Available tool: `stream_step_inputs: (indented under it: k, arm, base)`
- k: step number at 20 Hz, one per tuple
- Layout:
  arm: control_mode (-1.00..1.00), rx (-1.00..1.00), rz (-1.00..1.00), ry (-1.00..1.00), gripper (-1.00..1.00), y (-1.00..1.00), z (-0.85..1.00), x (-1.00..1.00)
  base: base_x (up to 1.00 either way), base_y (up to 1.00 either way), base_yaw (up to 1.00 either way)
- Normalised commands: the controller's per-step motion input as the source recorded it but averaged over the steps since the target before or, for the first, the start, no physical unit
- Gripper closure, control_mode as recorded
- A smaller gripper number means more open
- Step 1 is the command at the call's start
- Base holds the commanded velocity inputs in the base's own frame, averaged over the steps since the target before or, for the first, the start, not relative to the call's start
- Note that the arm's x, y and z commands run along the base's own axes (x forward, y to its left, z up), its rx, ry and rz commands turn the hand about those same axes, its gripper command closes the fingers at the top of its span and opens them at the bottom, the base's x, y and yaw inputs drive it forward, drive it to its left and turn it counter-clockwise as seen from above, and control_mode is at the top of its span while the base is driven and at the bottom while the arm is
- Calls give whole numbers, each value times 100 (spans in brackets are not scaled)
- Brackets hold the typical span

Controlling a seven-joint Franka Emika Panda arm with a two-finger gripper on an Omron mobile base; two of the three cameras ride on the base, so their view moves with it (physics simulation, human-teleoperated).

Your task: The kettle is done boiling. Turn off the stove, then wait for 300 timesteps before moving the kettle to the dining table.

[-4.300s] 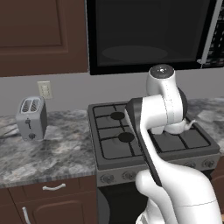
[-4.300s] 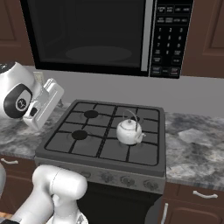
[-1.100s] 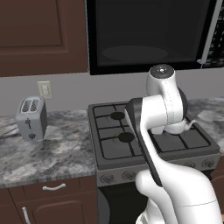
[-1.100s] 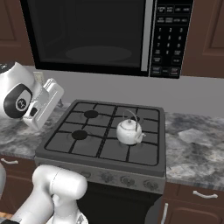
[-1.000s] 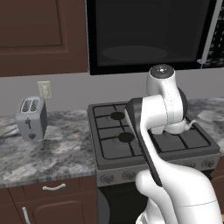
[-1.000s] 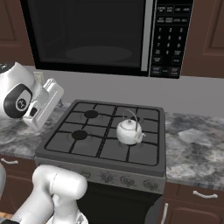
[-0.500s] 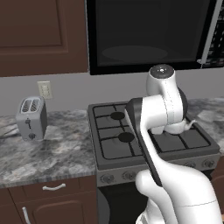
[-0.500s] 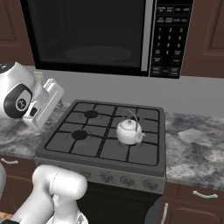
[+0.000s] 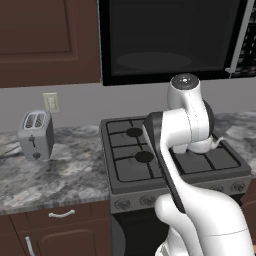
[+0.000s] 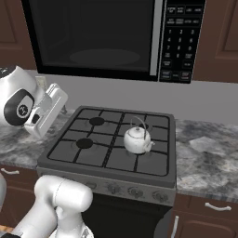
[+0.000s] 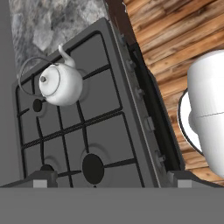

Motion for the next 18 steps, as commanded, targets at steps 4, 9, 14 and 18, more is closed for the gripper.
stream_step_inputs:
  k: [4,9,14,18]
  arm:
    - [-100,0,0,0,-100,0,0,0]
    - [-100,0,0,0,-100,0,0,0]
    - [-100,0,0,0,-100,0,0,0]
    - [-100,0,0,0,-100,0,0,0]
  base:
    - [0,0,0]
    - [0,0,0]
    - [0,0,0]
    - [0,0,0]
